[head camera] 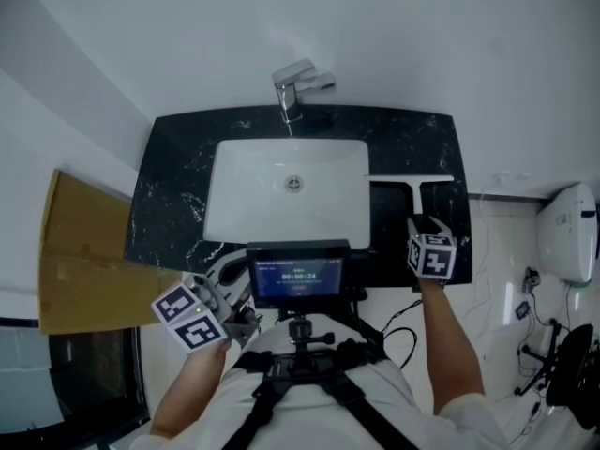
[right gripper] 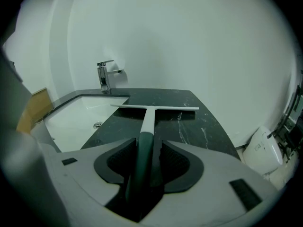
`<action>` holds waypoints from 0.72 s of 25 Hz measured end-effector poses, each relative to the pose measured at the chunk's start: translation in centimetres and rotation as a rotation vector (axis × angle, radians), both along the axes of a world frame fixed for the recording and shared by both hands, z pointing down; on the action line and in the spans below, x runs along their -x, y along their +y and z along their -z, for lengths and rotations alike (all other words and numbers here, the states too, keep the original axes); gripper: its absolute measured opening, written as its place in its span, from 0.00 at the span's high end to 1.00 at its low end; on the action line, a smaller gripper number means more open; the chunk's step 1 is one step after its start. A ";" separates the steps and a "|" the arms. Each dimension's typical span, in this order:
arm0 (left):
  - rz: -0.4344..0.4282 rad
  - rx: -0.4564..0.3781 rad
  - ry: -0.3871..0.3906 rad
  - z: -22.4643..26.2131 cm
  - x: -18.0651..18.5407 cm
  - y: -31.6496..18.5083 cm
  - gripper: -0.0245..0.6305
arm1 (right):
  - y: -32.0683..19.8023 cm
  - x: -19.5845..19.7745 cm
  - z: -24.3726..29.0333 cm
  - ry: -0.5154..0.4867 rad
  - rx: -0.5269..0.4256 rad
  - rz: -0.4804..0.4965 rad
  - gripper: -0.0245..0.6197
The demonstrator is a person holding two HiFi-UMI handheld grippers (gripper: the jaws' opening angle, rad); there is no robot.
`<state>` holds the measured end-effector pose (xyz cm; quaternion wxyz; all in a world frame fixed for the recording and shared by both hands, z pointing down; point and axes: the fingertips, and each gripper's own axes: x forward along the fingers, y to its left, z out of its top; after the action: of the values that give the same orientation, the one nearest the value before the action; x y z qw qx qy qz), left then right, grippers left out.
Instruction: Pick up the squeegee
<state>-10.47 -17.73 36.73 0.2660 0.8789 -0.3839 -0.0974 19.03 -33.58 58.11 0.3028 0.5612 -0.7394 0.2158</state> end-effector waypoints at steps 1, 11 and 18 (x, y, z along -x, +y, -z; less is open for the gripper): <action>-0.001 -0.002 0.001 0.0 0.0 0.1 0.97 | 0.0 0.0 -0.1 0.000 0.000 0.000 0.70; 0.002 -0.005 0.008 0.1 0.7 0.8 0.97 | -0.2 -0.1 -0.2 0.021 0.003 -0.021 0.82; -0.010 -0.007 0.013 0.0 0.2 0.9 0.97 | -0.4 -0.2 -0.2 0.056 -0.032 -0.011 0.82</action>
<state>-10.62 -16.78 36.74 0.2661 0.8811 -0.3771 -0.1032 19.19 -33.95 58.33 0.3131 0.5760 -0.7308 0.1898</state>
